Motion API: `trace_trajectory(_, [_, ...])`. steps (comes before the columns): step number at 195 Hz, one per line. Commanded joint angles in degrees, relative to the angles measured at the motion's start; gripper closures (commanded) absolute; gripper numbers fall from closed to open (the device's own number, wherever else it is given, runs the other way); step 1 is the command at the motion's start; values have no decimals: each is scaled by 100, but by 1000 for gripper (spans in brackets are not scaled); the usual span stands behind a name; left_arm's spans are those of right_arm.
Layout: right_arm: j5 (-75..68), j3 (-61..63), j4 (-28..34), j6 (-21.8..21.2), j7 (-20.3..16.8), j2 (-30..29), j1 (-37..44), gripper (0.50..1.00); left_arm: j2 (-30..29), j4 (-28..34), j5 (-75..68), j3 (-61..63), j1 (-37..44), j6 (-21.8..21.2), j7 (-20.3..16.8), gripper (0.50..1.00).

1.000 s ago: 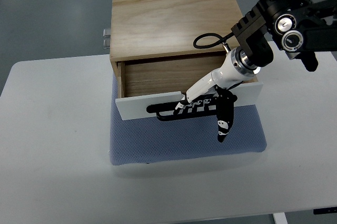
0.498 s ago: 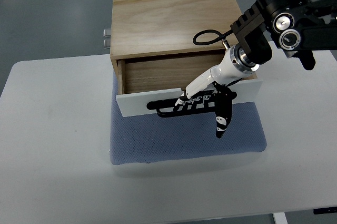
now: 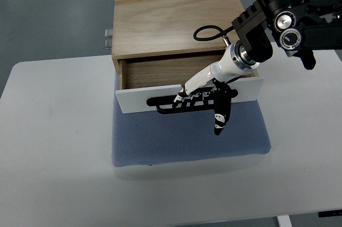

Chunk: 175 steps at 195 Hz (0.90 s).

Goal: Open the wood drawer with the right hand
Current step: 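Keep pulling the drawer handle outward with the right hand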

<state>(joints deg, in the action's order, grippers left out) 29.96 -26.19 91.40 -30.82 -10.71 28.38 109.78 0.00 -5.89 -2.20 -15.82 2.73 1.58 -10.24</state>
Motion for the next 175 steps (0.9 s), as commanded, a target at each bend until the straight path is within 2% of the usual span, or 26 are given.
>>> trace_trajectory(1, [-8,0,71,-144,7,9,8,556,0,0,0,0,0,0,5,500])
trace_trajectory(79, [-25,52,194,-328,87,-26,70,556,0,0,0,0,0,0,5,500])
trace_trajectory(175, [18,26,45,-205,16,0,113,556,0,0,0,0,0,0,-4,500])
